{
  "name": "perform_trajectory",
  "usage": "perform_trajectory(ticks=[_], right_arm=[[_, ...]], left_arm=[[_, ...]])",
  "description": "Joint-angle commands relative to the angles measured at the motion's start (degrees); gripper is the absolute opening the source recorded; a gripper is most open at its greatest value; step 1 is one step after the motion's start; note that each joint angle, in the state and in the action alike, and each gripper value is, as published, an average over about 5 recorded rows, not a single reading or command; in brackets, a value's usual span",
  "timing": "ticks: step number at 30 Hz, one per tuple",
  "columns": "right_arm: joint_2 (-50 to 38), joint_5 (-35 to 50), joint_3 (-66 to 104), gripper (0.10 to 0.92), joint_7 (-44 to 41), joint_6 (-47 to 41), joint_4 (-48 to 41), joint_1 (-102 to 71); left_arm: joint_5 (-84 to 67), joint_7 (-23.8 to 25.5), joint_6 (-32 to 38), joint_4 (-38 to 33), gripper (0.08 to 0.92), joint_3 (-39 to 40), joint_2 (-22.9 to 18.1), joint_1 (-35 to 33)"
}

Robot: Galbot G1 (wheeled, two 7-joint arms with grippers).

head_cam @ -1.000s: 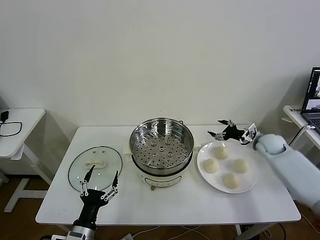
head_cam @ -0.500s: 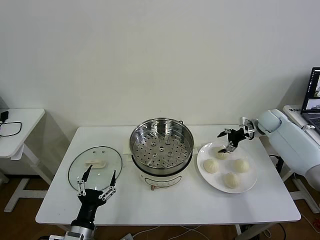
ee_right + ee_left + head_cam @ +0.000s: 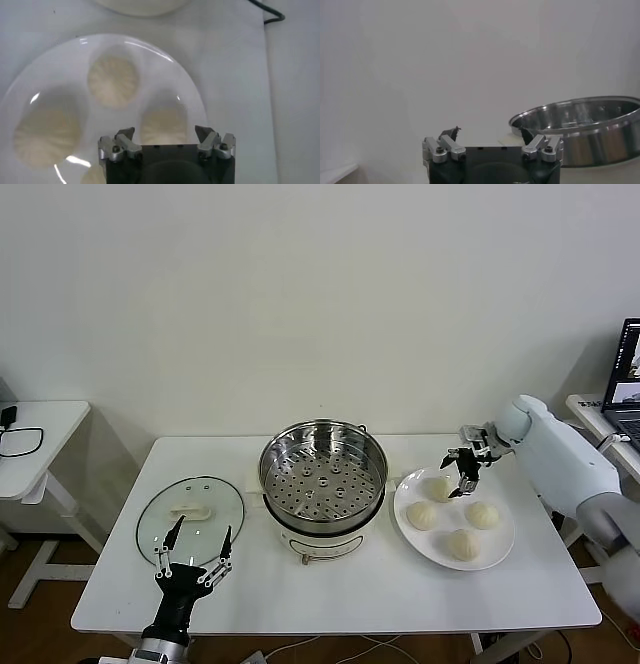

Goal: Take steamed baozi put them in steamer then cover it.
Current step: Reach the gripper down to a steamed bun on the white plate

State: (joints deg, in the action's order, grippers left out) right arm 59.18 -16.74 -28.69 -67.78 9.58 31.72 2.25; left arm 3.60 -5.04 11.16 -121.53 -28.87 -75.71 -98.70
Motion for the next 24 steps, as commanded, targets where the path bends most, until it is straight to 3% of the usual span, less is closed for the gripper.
perform_trajectory(ticks=[1,9,24], right_arm=[[2.56,-3.70,-0.07,0.823,0.50,0.86,-4.01,0.76],[3.65,-4.67,0.46,0.819,1.82,1.18,-5.57,-0.07],[3.62,-4.84,0.20,0.659,2.61,2.21,-4.65,-0.38]], left_arm=[[0.03,-0.03,0.09,0.14,0.823,0.03,-0.01,-0.04],[-0.01,-0.20,0.18,0.26,0.823,-0.09,0.01,-0.01],[-0.01,-0.52,-0.06,0.12,0.823,0.10,-0.13,0.32]])
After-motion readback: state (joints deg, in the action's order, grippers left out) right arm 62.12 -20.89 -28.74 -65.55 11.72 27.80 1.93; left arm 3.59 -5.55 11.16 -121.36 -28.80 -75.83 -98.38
